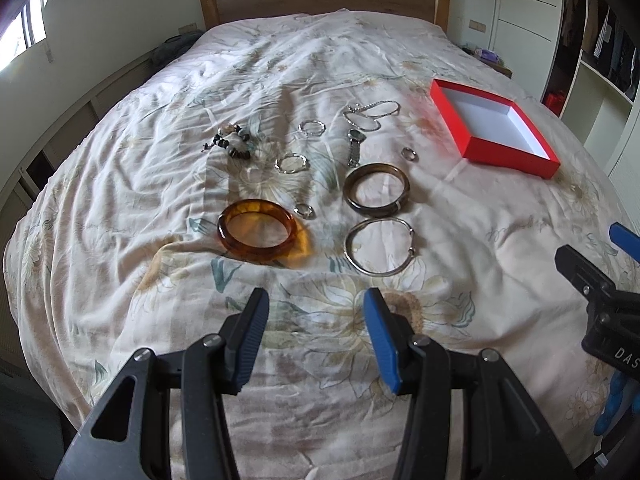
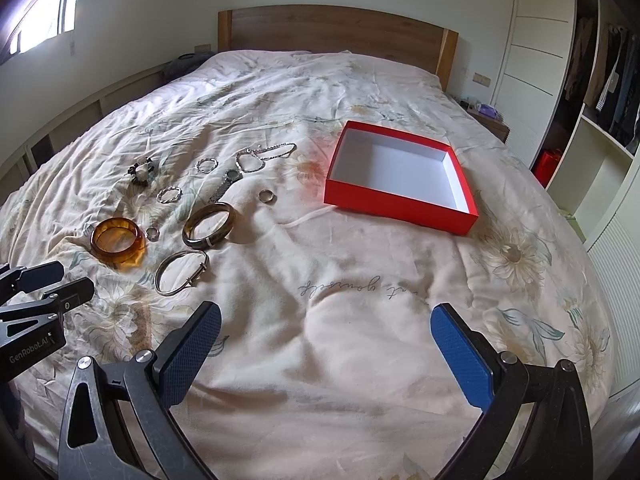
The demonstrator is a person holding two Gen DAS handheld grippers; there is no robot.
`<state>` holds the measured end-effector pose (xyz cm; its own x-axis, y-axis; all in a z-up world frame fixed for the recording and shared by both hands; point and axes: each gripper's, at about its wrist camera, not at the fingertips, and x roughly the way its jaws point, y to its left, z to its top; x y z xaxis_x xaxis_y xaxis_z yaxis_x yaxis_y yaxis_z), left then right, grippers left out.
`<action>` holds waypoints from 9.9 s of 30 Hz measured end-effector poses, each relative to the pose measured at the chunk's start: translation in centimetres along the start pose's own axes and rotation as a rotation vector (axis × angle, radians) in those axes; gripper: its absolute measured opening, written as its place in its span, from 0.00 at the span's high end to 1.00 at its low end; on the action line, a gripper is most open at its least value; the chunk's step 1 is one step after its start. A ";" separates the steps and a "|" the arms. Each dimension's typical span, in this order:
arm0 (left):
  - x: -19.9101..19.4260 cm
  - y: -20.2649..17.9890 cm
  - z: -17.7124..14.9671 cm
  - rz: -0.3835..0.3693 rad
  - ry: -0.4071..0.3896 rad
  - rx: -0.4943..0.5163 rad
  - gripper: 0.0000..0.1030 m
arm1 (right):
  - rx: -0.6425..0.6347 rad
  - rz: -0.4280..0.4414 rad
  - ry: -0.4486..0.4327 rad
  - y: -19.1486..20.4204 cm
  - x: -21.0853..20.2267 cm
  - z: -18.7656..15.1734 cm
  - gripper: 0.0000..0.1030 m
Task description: Organize jewelry
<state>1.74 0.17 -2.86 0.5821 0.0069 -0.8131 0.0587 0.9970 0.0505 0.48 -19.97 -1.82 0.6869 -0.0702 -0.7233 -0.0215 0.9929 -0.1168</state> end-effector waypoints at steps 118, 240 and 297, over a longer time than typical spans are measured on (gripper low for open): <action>8.6 9.6 5.3 0.120 0.143 -0.236 0.90 | -0.125 0.377 0.313 6.2 9.7 3.6 0.93; -17.4 -5.7 9.0 -0.106 -0.373 0.067 0.64 | 0.027 0.187 -0.142 -7.3 -12.8 8.0 0.44; 2.2 -1.9 10.1 -0.059 0.012 -0.018 0.64 | -0.021 0.294 0.161 -1.8 5.2 8.9 0.41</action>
<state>11.05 -2.50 1.10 0.5687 -0.0507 -0.8210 0.0776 0.9970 -0.0078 10.58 -21.26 0.67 0.5258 0.2029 -0.8261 -0.2181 0.9708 0.0995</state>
